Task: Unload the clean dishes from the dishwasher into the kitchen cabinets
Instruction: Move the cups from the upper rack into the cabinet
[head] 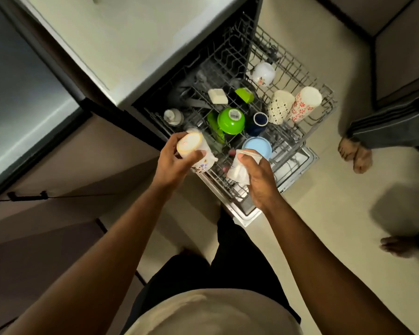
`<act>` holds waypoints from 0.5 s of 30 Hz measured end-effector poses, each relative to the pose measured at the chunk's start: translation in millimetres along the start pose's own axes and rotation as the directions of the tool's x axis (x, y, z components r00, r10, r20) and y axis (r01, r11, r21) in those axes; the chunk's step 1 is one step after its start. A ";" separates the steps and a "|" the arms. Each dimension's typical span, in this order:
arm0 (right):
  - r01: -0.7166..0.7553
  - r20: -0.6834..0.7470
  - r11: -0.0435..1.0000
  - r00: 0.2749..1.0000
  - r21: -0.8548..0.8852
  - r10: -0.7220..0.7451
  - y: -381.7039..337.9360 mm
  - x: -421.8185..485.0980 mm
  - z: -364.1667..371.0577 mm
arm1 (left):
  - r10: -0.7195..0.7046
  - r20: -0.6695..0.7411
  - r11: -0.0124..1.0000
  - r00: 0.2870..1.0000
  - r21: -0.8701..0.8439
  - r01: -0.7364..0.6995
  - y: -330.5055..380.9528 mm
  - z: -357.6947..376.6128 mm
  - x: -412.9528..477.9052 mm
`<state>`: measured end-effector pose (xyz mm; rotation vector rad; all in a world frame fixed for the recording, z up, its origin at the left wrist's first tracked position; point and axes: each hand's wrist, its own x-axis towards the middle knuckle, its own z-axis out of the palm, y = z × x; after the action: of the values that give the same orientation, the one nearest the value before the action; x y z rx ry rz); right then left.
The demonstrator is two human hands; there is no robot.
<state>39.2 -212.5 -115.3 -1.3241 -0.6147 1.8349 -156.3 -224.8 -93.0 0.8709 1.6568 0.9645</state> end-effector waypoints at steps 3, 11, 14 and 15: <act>0.048 0.020 0.996 0.999 -0.068 -0.047 -5.5 -21.8 35.2 | 0.052 -0.047 0.994 0.998 -0.095 -0.056 5.0 -25.5 -24.0; 0.103 0.200 0.978 0.978 -0.182 -0.066 12.0 -84.8 138.0 | 0.056 -0.247 0.946 0.967 -0.297 -0.131 -8.4 -127.0 -106.3; 0.071 0.249 0.981 0.968 -0.183 -0.024 23.1 -112.9 179.7 | 0.060 -0.328 0.898 0.943 -0.394 -0.195 -14.6 -171.9 -142.3; 0.050 0.272 0.985 0.962 -0.163 -0.003 27.4 -121.9 193.4 | 0.064 -0.363 0.889 0.930 -0.403 -0.218 -13.6 -186.1 -155.6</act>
<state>-131.5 -316.6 -1.2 -1.1715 -0.9466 1.9946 -297.8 -403.4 -8.5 0.5420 1.5724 1.5940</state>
